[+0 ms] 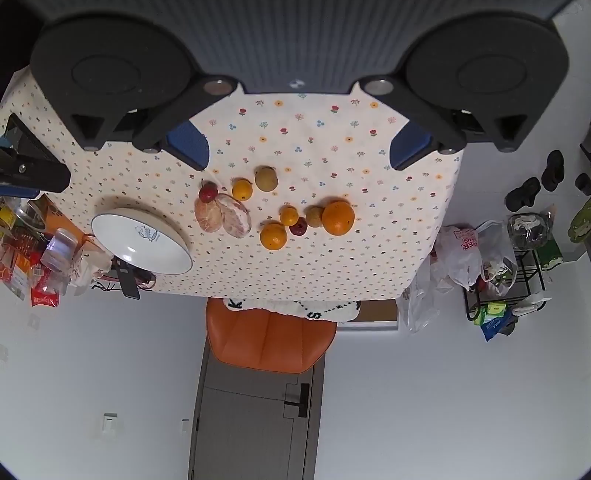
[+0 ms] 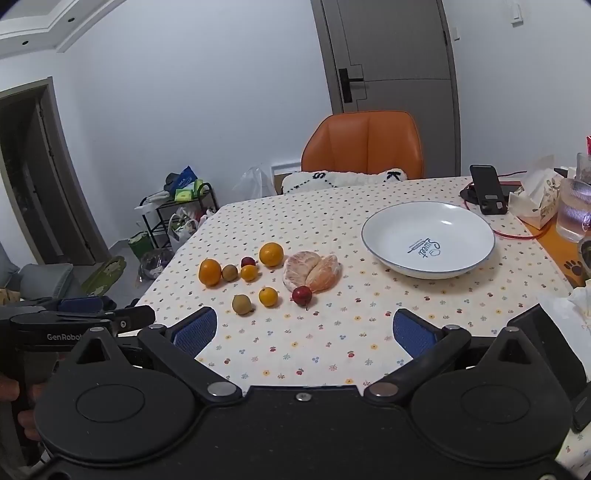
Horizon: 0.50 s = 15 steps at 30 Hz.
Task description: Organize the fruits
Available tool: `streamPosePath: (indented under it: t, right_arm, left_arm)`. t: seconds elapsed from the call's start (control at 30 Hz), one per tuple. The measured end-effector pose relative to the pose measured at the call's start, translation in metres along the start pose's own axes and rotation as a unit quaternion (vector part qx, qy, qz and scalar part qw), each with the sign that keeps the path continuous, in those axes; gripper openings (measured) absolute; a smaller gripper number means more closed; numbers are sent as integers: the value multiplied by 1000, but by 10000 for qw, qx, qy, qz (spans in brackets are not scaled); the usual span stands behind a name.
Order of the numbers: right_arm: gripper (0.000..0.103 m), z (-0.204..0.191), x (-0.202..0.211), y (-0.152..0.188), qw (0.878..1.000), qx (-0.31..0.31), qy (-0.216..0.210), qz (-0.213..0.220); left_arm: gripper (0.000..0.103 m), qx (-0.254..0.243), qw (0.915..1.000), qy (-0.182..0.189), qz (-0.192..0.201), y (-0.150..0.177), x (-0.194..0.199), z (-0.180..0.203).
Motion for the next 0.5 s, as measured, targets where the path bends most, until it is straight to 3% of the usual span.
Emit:
streamPosePath:
  t: [0.5]
  right_arm:
    - [103, 3, 2, 3, 9999, -2, 127, 6]
  left_arm:
    - [103, 35, 9999, 82, 52, -3, 4, 1]
Point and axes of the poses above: each gripper's, at about its wrist camera, not at the fingertips, and x roughly against the way its jaws point, z to its right, y to its underside, the point moved 4 cm from there along -x, roughly the way its jaws point, and after that the axes turned 15 degrees about z, right-handed, at the moved point
